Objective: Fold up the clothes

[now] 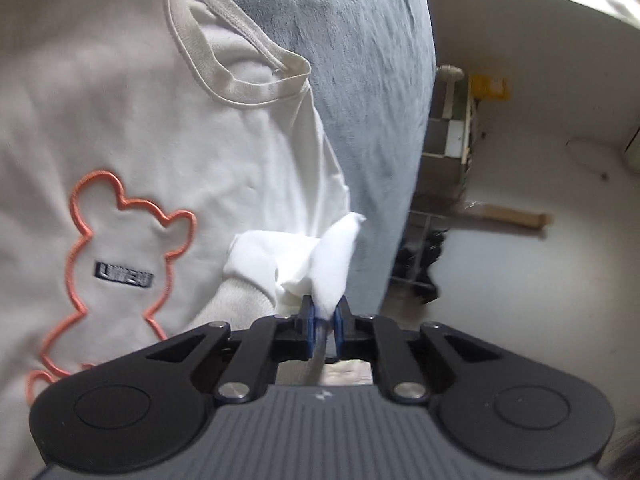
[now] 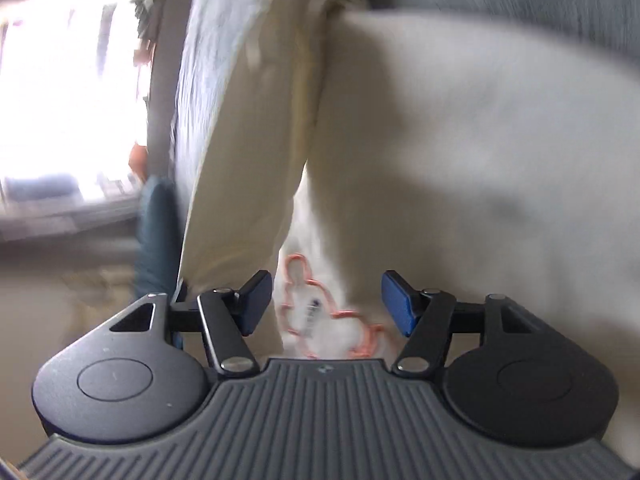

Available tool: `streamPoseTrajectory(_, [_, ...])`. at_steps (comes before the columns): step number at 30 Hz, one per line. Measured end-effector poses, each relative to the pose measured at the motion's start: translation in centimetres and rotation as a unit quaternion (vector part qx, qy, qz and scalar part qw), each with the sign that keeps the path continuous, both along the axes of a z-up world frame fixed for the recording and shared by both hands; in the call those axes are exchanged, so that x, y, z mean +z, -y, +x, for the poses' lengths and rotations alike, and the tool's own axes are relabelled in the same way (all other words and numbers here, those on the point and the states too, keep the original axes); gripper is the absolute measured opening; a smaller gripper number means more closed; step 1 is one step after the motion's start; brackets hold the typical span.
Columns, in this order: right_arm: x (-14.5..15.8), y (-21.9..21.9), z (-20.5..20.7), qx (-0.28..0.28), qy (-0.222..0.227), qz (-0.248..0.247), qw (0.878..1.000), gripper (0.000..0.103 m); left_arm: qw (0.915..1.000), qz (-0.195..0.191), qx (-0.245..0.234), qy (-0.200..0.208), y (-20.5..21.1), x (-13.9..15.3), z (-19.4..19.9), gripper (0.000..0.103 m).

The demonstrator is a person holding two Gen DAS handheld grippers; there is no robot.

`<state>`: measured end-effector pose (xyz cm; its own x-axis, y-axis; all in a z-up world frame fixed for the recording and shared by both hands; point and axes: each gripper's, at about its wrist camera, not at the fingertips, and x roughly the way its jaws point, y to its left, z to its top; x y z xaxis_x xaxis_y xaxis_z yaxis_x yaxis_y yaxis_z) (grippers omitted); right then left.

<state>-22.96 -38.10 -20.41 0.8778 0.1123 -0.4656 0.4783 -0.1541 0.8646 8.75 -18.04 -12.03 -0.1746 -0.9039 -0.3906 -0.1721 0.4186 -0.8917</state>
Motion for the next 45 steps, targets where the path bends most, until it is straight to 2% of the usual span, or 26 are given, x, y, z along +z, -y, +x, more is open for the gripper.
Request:
streamPoseTrajectory(3, [-2.9,-0.3,1.0,-0.041,0.048,0.056,0.996,0.074,0.9994,-0.023,0.005,-0.027,0.8,0.0,-0.3,0.010])
streamPoseTrajectory(4, [-4.0,-0.5,1.4,-0.053,0.068,0.075,0.994,0.078,0.9991,-0.027,0.005,-0.031,1.1,0.0,-0.5,0.010])
streamPoseTrajectory(6, [-5.8,-1.0,2.3,-0.087,0.106,0.118,0.983,0.079,0.9987,-0.034,0.006,-0.038,1.6,-0.1,-0.9,0.010])
streamPoseTrajectory(8, [-7.1,-1.6,3.3,-0.114,0.159,0.155,0.968,0.086,0.9980,-0.043,0.008,-0.047,2.1,-0.3,-1.2,0.010])
streamPoseTrajectory(11, [-8.5,-2.6,4.7,-0.148,0.216,0.214,0.941,0.089,0.9962,-0.061,0.015,-0.061,2.8,-0.6,-1.7,0.010])
streamPoseTrajectory(13, [-9.0,-3.5,5.6,-0.156,0.237,0.251,0.926,0.089,0.9952,-0.071,0.020,-0.065,3.1,-0.7,-1.9,0.010])
streamPoseTrajectory(15, [-9.0,-4.2,6.3,-0.156,0.248,0.269,0.918,0.089,0.9942,-0.080,0.024,-0.067,3.3,-0.8,-2.0,0.010])
streamPoseTrajectory(18, [-8.3,-5.4,6.9,-0.172,0.293,0.307,0.889,0.090,0.9926,-0.094,0.032,-0.070,3.6,-1.0,-2.3,0.010])
streamPoseTrajectory(19, [-7.9,-5.4,6.8,-0.179,0.310,0.313,0.879,0.088,0.9919,-0.099,0.034,-0.071,3.7,-1.0,-2.4,0.010])
streamPoseTrajectory(21, [-6.7,-5.0,6.8,-0.188,0.344,0.310,0.866,0.077,0.9907,-0.107,0.038,-0.074,3.7,-1.1,-2.6,0.010])
streamPoseTrajectory(22, [-5.9,-4.5,6.6,-0.184,0.344,0.299,0.871,0.059,0.9902,-0.111,0.040,-0.076,3.5,-1.2,-2.6,0.010])
streamPoseTrajectory(23, [-5.0,-3.9,6.4,-0.178,0.340,0.286,0.878,0.044,0.9896,-0.114,0.042,-0.076,3.2,-1.2,-2.7,0.010])
streamPoseTrajectory(24, [-4.2,-3.3,6.0,-0.173,0.331,0.274,0.886,0.039,0.9891,-0.118,0.044,-0.077,2.9,-1.2,-2.7,0.010])
streamPoseTrajectory(25, [-3.3,-2.6,5.6,-0.168,0.319,0.258,0.896,0.026,0.9889,-0.121,0.046,-0.073,2.6,-1.0,-2.9,0.010])
streamPoseTrajectory(27, [-0.5,-0.5,4.7,-0.131,0.276,0.199,0.931,0.021,0.9884,-0.132,0.049,-0.058,1.8,-0.4,-3.4,0.010])
streamPoseTrajectory(29, [3.1,1.4,3.8,-0.070,0.240,0.109,0.962,0.018,0.9890,-0.135,0.048,-0.036,0.7,0.2,-4.4,0.010])
streamPoseTrajectory(31, [7.3,2.5,3.3,0.001,0.190,0.006,0.982,0.017,0.9931,-0.110,0.041,-0.001,-0.7,0.5,-5.9,0.010])
streamPoseTrajectory(32, [9.0,2.7,3.0,0.034,0.159,-0.044,0.986,0.017,0.9952,-0.090,0.036,0.017,-1.5,0.4,-6.9,0.010])
streamPoseTrajectory(34, [10.8,2.5,2.4,0.096,0.099,-0.109,0.984,0.016,0.9982,-0.048,0.021,0.031,-2.9,-0.7,-8.9,0.010])
streamPoseTrajectory(36, [11.1,1.7,2.0,0.152,0.035,-0.144,0.977,0.014,0.9992,0.002,-0.002,0.041,-4.0,-2.2,-10.9,0.010])
streamPoseTrajectory(37, [10.6,1.5,1.8,0.176,0.002,-0.154,0.972,0.011,0.9983,0.033,-0.019,0.045,-4.3,-2.9,-11.8,0.010])
streamPoseTrajectory(38, [9.9,0.3,1.4,0.202,-0.039,-0.162,0.965,0.010,0.9972,0.048,-0.030,0.049,-4.5,-3.2,-12.5,0.010])
streamPoseTrajectory(40, [9.3,-1.4,0.8,0.245,-0.099,-0.176,0.948,0.008,0.9957,0.059,-0.045,0.056,-4.8,-3.4,-13.8,0.010])
streamPoseTrajectory(43, [12.0,-3.4,-1.0,0.284,-0.109,-0.245,0.920,0.008,0.9871,0.068,-0.088,0.115,-4.4,-2.2,-14.7,0.011])
streamPoseTrajectory(45, [13.8,-3.9,-1.1,0.306,-0.120,-0.289,0.899,0.008,0.9817,0.071,-0.113,0.136,-3.9,-1.7,-15.1,0.011])
